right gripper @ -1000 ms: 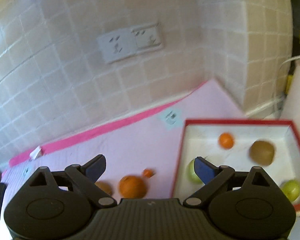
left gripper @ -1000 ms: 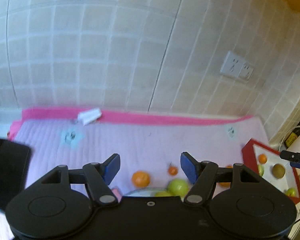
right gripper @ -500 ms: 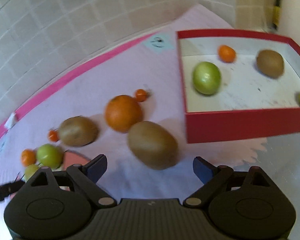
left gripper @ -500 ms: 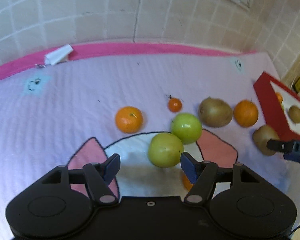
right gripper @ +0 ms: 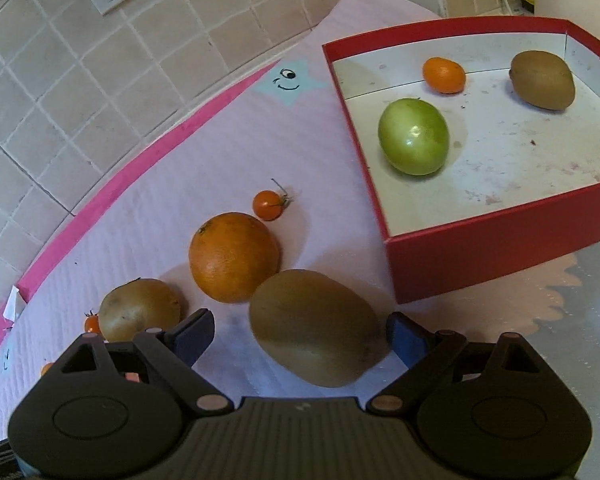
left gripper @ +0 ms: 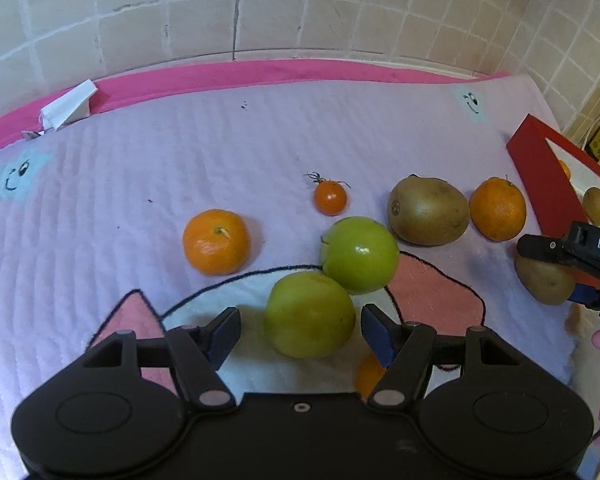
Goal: Organize fruits
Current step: 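Grasp a kiwi with the right tool while the left tool grasps a green apple, then carry the kiwi and green apple over the red box with both tools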
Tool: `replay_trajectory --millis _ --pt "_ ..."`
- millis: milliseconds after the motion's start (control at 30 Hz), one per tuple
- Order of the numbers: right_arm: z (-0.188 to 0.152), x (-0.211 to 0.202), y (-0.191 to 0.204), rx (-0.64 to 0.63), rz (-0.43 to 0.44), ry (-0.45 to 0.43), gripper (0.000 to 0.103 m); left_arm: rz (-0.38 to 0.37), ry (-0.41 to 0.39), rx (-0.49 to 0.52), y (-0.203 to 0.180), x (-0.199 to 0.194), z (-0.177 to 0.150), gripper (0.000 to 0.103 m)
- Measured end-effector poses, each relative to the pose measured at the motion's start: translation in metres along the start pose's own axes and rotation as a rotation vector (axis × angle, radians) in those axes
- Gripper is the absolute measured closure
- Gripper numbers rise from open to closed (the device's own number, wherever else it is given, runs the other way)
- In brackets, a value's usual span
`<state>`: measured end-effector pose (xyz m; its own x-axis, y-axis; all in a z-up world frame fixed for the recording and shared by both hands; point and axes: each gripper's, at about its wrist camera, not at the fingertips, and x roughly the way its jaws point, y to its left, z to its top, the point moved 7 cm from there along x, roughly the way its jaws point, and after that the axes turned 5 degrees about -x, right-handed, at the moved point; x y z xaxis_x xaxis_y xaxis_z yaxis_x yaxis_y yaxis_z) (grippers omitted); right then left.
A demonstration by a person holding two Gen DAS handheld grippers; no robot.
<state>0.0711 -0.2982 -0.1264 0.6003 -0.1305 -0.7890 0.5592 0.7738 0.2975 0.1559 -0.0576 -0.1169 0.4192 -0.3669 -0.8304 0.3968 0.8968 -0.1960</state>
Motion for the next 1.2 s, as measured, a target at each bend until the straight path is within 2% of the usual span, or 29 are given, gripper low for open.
replay_trajectory --millis 67,100,167,267,467,567,700,867,1033,1200 --pt "0.001 0.005 0.001 -0.012 -0.011 -0.007 0.011 -0.004 0.007 -0.010 -0.001 0.002 -0.001 0.025" --pt "0.001 0.006 0.002 -0.024 -0.023 -0.009 0.012 0.000 0.012 -0.022 0.001 0.003 0.000 0.032" --pt "0.002 0.008 0.002 -0.044 -0.045 -0.011 0.023 0.002 -0.002 -0.022 0.002 0.001 0.001 0.042" --pt "0.003 0.007 0.000 -0.069 -0.067 -0.019 0.035 0.004 -0.007 -0.016 0.000 -0.003 0.001 0.044" --pt "0.000 0.001 -0.005 -0.085 -0.019 -0.014 0.036 0.022 -0.028 -0.035 -0.003 -0.009 -0.003 0.045" --pt "-0.007 -0.008 -0.005 -0.091 0.025 0.005 0.036 -0.030 -0.052 -0.036 -0.008 -0.022 -0.008 0.045" --pt "-0.019 -0.026 -0.001 -0.102 0.099 0.034 0.037 -0.056 -0.121 -0.008 -0.020 -0.049 -0.012 0.045" --pt "-0.015 -0.059 -0.002 -0.097 0.161 0.013 0.037 -0.052 -0.188 0.040 -0.041 -0.078 -0.006 0.045" --pt "0.010 -0.100 -0.012 -0.062 0.216 -0.070 0.037 -0.079 -0.263 0.084 -0.075 -0.098 0.008 0.045" --pt "0.052 -0.141 -0.041 -0.058 0.196 -0.206 0.037 -0.140 -0.314 0.142 -0.121 -0.107 0.029 0.045"
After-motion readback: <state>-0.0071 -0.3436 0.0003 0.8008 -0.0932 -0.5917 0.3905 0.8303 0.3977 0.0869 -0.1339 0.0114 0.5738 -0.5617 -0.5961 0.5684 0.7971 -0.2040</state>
